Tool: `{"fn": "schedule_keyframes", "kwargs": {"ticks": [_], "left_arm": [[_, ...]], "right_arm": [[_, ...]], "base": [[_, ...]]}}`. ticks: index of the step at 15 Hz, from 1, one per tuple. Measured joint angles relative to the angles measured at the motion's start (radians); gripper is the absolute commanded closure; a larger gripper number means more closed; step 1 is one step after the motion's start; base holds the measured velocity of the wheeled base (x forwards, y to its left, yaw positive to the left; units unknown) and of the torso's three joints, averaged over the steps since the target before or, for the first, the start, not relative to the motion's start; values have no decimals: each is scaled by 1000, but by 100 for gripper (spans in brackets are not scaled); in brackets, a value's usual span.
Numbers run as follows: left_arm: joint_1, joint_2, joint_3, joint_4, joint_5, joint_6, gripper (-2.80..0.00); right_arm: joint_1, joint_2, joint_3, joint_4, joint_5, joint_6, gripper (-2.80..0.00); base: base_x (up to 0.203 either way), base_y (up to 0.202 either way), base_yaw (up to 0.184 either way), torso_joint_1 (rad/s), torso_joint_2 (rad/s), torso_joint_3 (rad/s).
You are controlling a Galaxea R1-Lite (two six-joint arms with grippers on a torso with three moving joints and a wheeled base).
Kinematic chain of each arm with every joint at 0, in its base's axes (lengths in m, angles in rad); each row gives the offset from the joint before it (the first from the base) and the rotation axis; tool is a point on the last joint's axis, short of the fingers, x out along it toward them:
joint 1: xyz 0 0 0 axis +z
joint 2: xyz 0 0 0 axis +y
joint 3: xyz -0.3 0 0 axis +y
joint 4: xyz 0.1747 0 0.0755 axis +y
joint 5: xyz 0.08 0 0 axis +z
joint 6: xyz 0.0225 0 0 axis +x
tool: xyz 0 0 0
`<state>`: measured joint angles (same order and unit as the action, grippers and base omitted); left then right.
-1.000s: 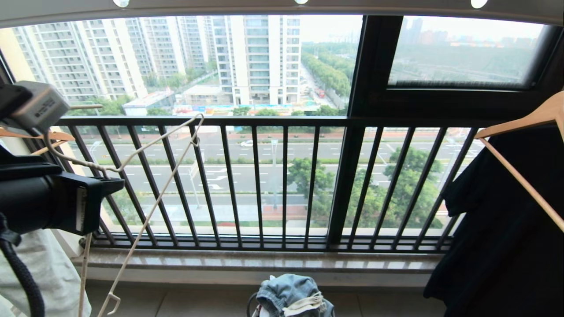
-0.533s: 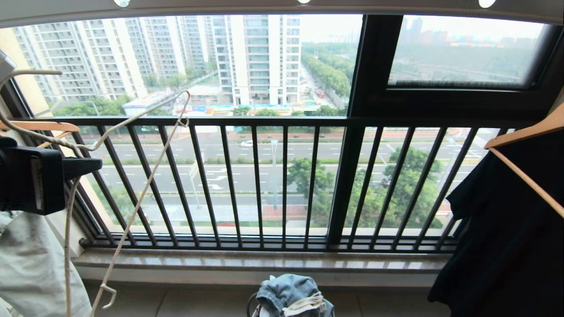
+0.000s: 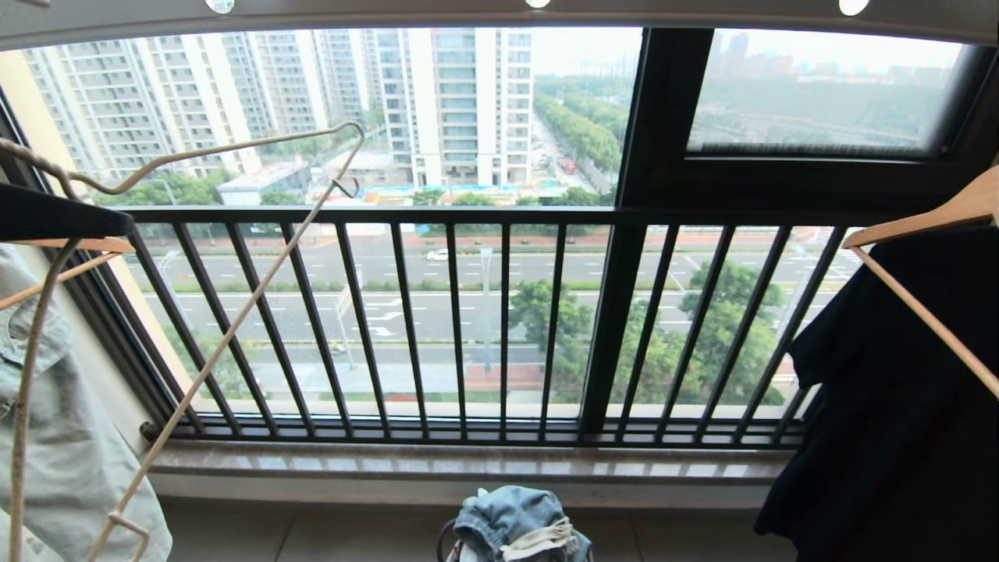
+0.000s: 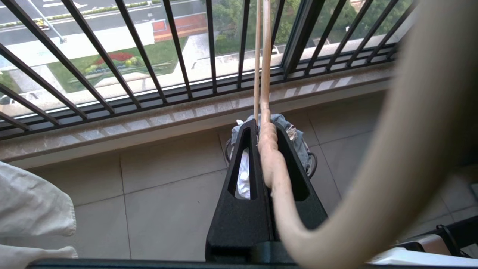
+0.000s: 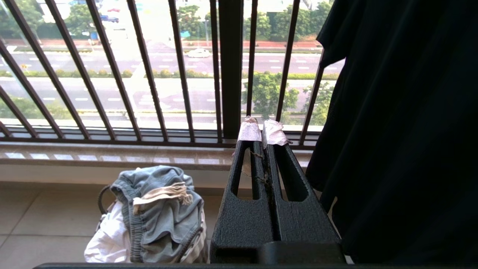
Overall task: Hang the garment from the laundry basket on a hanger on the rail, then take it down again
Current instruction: Hang the clothes rack on the clothesline
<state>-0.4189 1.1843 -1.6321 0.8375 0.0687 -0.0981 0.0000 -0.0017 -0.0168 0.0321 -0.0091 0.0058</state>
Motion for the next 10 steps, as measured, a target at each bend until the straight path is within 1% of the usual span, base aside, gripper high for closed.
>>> {"fn": "schedule_keyframes", "kwargs": {"ticks": [3, 5, 8, 10], "left_arm": [[0, 95, -138, 90, -9, -1, 0], [0, 149, -200, 100, -10, 0, 0], [0, 217, -252, 91, -1, 3, 0], [1, 261, -291, 82, 22, 12, 0]], "right_arm": [[0, 0, 0, 0, 0, 0, 0], [0, 0, 0, 0, 0, 0, 0], [0, 0, 0, 0, 0, 0, 0], [0, 0, 0, 0, 0, 0, 0]], "base": [[0, 0, 0, 0, 0, 0], [0, 0, 0, 0, 0, 0], [0, 0, 0, 0, 0, 0], [0, 0, 0, 0, 0, 0]]}}
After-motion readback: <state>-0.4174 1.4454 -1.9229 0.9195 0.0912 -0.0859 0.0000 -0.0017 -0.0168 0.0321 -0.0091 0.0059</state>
